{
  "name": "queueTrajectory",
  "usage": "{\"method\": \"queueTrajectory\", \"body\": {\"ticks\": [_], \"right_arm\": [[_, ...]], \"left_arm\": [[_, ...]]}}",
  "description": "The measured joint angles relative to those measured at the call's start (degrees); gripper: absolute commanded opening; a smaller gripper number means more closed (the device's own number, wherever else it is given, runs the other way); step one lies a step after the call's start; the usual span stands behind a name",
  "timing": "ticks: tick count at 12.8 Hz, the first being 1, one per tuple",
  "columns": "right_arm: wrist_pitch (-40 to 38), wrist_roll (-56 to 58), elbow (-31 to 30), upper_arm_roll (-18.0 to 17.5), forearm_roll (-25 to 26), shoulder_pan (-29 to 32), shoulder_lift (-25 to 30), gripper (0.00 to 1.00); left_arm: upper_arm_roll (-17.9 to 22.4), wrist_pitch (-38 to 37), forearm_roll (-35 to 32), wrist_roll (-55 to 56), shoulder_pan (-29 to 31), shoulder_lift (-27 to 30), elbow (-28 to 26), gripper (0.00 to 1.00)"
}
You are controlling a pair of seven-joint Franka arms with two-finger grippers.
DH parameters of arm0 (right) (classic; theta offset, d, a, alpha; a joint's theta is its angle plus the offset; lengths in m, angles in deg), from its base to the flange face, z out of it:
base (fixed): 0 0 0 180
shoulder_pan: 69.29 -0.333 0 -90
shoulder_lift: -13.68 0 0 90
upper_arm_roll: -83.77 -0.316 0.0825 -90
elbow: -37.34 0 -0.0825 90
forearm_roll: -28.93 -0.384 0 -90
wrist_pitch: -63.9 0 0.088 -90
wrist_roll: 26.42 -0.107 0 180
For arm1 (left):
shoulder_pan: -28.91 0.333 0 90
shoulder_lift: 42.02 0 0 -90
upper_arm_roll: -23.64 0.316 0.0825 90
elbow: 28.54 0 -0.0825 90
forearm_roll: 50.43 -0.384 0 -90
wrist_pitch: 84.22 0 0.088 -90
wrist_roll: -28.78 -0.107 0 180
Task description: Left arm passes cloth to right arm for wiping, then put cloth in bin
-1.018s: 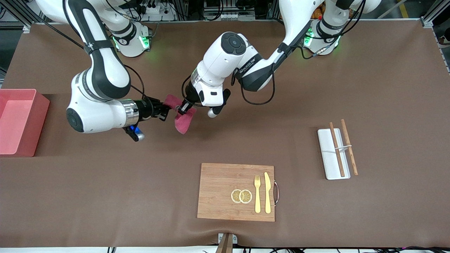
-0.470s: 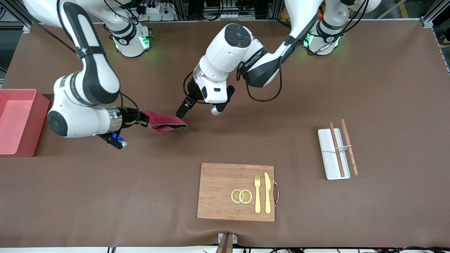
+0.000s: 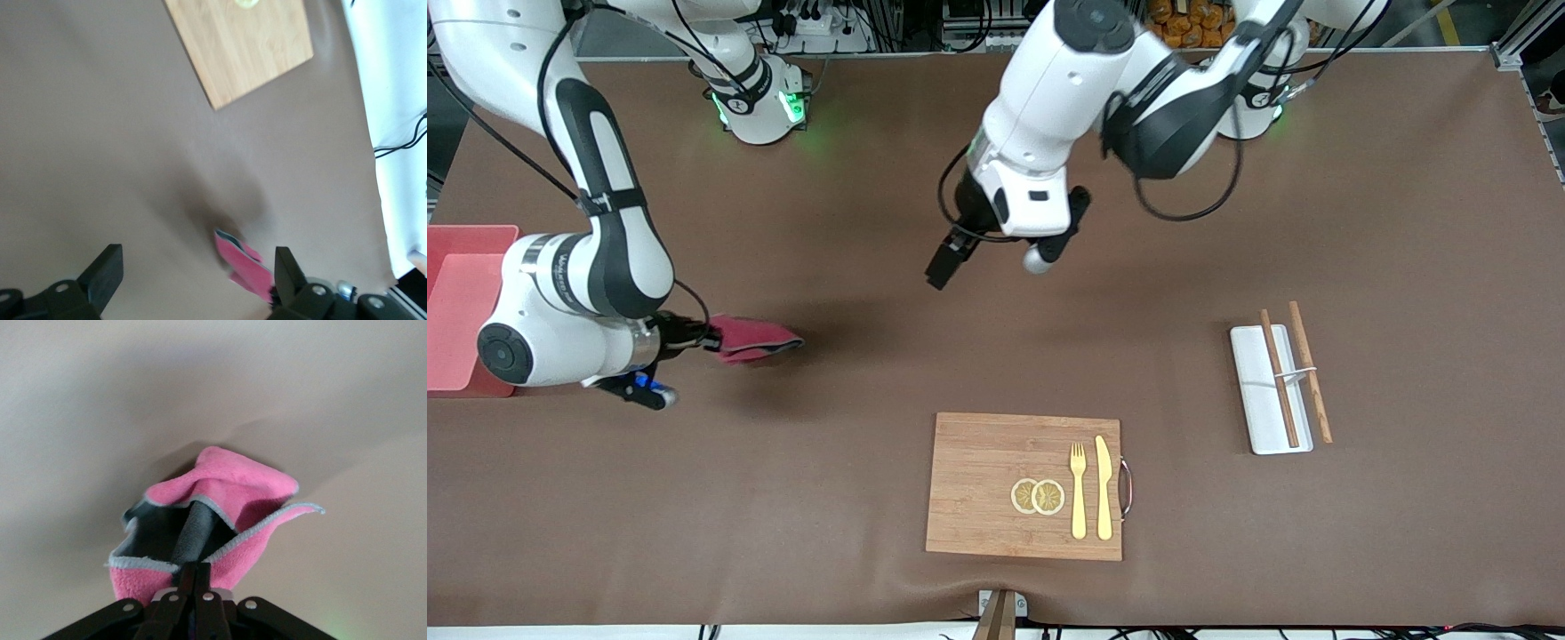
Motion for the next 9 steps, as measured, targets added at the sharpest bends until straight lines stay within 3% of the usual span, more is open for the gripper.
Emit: {"method": "queueTrajectory", "body": {"ticks": [4, 9], "right_arm": [[2.28, 14.13, 3.67, 0.27, 9.02, 9.32, -0.93, 0.00], [2.63, 27.22, 10.70, 0.32, 14.61, 17.81, -2.68, 0.00]], "left_arm": [[0.30, -15.36, -1.40, -17.06, 5.73, 5.78, -0.11, 1.00], [0.62, -31.36, -1.50, -43.27, 18.80, 12.70, -0.17, 1.00]]}}
